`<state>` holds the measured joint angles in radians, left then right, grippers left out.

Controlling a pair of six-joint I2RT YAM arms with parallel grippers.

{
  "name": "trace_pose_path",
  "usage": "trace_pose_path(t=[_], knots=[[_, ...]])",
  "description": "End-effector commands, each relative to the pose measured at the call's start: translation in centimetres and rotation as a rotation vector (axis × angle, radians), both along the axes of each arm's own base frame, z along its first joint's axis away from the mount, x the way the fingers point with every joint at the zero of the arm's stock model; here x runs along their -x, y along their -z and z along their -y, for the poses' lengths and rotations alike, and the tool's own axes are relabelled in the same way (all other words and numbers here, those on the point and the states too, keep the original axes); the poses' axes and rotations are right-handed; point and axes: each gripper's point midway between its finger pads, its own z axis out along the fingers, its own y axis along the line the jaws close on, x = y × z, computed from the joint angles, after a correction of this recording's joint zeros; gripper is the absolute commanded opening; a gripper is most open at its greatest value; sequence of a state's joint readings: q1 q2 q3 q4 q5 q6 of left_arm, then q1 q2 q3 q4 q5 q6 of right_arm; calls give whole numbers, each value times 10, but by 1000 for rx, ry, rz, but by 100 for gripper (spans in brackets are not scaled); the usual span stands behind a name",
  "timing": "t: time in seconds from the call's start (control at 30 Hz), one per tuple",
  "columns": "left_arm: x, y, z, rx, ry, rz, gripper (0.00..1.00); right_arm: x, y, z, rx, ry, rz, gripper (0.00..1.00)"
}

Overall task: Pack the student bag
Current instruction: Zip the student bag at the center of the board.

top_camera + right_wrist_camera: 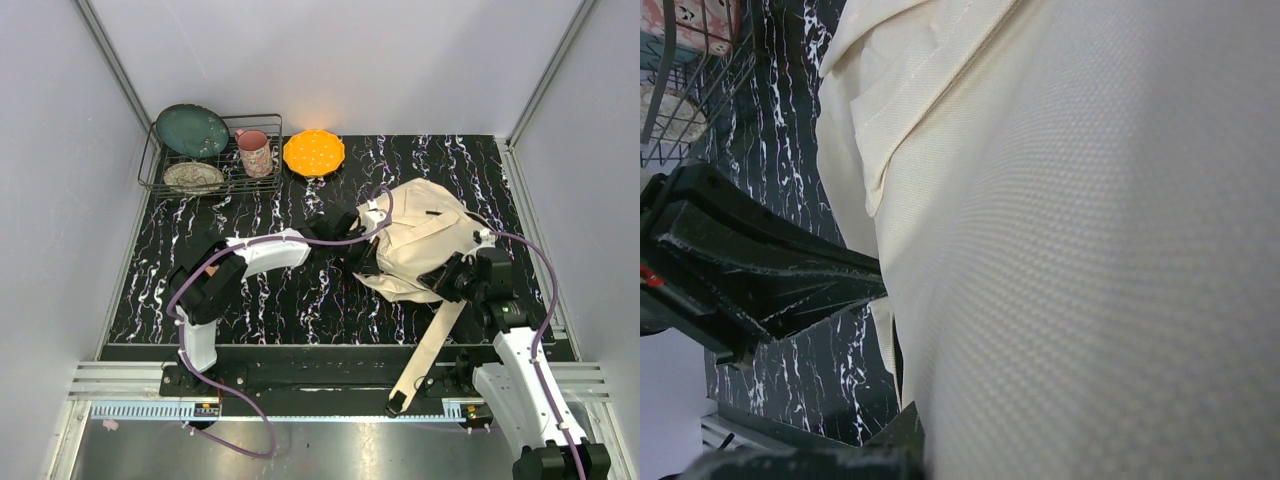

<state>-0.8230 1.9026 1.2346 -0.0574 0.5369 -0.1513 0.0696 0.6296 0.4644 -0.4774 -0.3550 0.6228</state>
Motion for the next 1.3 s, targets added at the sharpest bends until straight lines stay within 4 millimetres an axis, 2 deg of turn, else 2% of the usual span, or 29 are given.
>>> trace_pose_path(t=[0.0,0.07,0.27,0.3,0.37,0.4,0.43,0.47,0.5,0.53,0.57,0.6,0.67,0.73,0.87,0.93,1.07,1.1,1.17,1.2,1.27], knots=[[-87,81,-138,-468,-488,61,0,-13,-39,14,66,43,167,0],[-93,78,-149,-475,-521,64,0,-12,-41,15,66,53,176,0],[-96,69,-154,-474,-551,76,0,-13,-42,8,46,9,197,0],[-101,69,-160,-495,-585,97,0,-14,-41,6,42,0,198,0],[-101,61,-159,-470,-592,98,0,-11,-41,-3,9,-48,196,0],[-97,42,-147,-386,-558,94,0,-13,-44,-9,-8,-90,228,0],[-97,29,-137,-309,-549,102,13,-12,-40,-17,-30,-137,212,0],[-83,22,-127,-242,-497,69,30,-6,-40,-30,-78,-225,204,0],[-82,-8,-123,-162,-496,104,51,-6,-36,-33,-81,-258,190,0],[-82,-24,-118,-101,-507,115,60,-9,-23,-35,-86,-277,123,0],[-76,-32,-118,-73,-505,118,76,-6,-20,-40,-101,-318,104,0],[-76,-59,-120,-20,-515,158,83,-8,-18,-41,-90,-332,96,0],[-72,-74,-123,-5,-520,179,93,-12,-12,-43,-75,-340,69,0],[-68,-90,-131,-4,-528,209,99,-11,-12,-53,-83,-386,71,0],[-63,-105,-139,6,-540,243,99,0,-5,-76,-120,-502,24,0],[-61,-113,-140,19,-540,254,99,3,-2,-80,-120,-523,15,1],[-55,-122,-143,29,-541,250,99,6,-18,-86,-156,-551,44,25],[-53,-129,-144,49,-541,258,99,10,-21,-85,-150,-550,36,55],[-49,-135,-144,71,-546,249,99,5,-34,-81,-123,-520,50,65],[-47,-141,-145,84,-551,251,99,12,-35,-78,-112,-511,23,72],[-43,-147,-146,97,-560,239,99,8,-49,-72,-82,-465,38,78]])
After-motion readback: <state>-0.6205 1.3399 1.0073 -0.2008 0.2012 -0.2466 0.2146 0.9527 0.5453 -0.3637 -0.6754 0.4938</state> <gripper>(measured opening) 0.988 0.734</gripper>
